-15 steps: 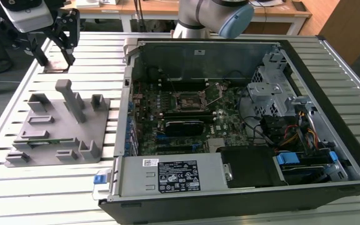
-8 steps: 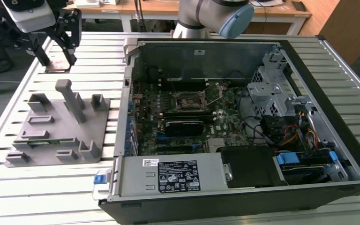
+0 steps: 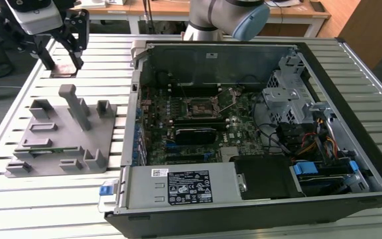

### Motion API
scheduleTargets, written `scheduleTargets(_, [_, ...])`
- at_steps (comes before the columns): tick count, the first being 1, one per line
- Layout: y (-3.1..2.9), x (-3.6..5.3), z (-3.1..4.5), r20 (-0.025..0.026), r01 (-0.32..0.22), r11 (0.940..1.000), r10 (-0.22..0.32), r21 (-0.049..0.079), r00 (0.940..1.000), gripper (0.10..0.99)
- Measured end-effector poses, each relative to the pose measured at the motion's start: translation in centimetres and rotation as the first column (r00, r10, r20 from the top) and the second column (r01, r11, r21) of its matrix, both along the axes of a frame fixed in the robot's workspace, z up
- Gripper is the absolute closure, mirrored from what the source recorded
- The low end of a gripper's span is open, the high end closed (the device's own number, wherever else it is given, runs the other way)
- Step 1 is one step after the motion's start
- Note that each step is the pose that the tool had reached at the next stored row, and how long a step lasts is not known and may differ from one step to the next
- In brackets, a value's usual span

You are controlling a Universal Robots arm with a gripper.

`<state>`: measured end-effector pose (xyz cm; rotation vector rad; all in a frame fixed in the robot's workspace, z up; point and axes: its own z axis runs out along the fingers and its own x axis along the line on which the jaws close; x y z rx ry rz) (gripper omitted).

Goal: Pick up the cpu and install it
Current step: 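Pick up the cpu and move it towards the insertion slot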

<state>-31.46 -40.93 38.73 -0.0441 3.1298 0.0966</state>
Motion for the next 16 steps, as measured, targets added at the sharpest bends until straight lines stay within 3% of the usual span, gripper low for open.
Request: scheduleTargets(16, [0.00, 0.96, 0.00, 0.0000, 0.000, 1.0000, 0.000, 0.000, 1.0000, 0.561])
